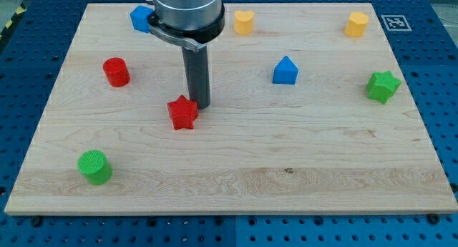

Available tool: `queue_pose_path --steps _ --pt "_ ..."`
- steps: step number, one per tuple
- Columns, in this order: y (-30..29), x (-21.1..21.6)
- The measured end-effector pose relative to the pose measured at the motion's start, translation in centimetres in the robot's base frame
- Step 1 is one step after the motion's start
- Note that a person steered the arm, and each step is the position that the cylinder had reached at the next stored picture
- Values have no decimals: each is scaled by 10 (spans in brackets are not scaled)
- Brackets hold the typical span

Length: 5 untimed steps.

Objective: Push the red star towards the bottom right of the board

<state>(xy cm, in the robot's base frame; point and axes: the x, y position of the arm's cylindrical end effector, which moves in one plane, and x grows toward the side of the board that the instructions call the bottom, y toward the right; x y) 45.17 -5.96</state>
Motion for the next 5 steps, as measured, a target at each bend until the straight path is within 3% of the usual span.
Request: queue_pose_path --steps 2,3,5 --pt "-95 -3" --pt "-82 15" --pt "56 44"
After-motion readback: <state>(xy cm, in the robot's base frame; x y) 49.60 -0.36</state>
